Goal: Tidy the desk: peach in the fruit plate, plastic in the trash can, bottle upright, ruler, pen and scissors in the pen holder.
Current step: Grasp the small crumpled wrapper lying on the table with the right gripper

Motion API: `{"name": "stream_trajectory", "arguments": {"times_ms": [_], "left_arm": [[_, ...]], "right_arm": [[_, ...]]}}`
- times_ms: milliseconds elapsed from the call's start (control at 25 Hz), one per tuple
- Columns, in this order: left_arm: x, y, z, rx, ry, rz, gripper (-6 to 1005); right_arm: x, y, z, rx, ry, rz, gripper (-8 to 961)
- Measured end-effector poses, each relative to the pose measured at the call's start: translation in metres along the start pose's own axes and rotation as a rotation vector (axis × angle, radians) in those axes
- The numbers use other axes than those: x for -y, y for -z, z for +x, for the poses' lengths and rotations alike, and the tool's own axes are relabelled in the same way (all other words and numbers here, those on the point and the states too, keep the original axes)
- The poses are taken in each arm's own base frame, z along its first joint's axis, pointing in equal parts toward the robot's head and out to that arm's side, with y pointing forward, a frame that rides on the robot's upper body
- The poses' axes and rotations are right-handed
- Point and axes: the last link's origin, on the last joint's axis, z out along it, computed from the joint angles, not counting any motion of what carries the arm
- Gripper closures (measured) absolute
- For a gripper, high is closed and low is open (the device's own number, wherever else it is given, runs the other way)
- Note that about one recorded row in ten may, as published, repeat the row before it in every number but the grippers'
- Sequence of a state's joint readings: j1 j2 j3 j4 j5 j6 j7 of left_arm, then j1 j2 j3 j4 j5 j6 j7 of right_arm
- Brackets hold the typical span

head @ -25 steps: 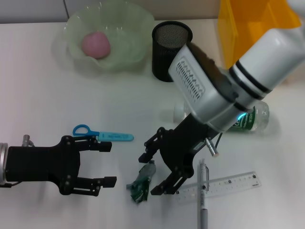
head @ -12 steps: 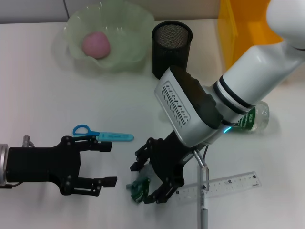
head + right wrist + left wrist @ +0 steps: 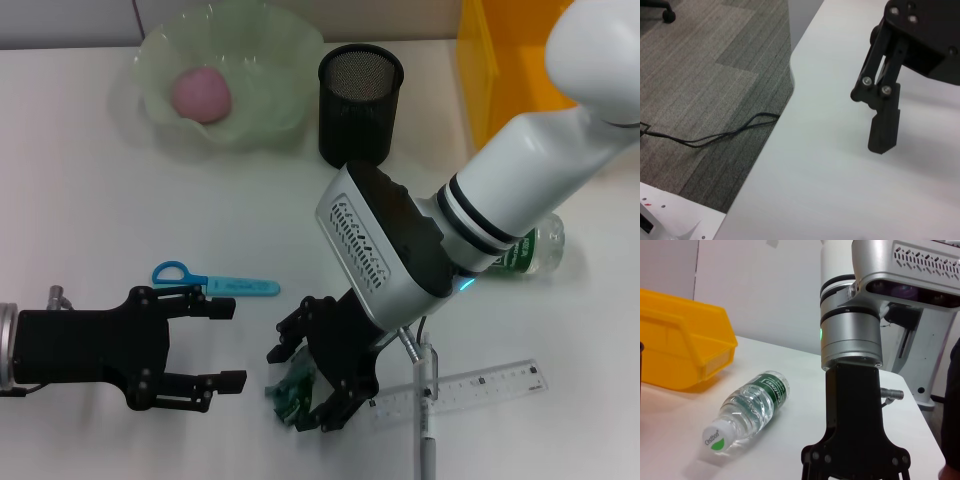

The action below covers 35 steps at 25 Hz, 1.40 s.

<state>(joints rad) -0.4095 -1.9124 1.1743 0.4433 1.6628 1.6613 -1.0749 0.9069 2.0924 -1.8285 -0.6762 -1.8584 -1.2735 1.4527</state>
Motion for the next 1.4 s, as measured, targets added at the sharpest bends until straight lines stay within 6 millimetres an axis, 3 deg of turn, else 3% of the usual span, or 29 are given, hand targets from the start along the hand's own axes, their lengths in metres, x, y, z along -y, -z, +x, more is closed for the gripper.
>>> {"name": "stream_trajectory", "arguments": {"times_ms": [1120,1400], "left_arm": [[-0.0007,0.0005,-0.0012,0.0,0.005,0.002,168],[-0.0008,0.0004,-0.0012,-0.001,0.005,0.002,168]], "right_arm": [[0.0015,-0.0004,0.0044,-0.014,-0.005,0.02,186],[0.0014,-0.0001,0.0055,-0.022,-0.001,0.021,266]]}}
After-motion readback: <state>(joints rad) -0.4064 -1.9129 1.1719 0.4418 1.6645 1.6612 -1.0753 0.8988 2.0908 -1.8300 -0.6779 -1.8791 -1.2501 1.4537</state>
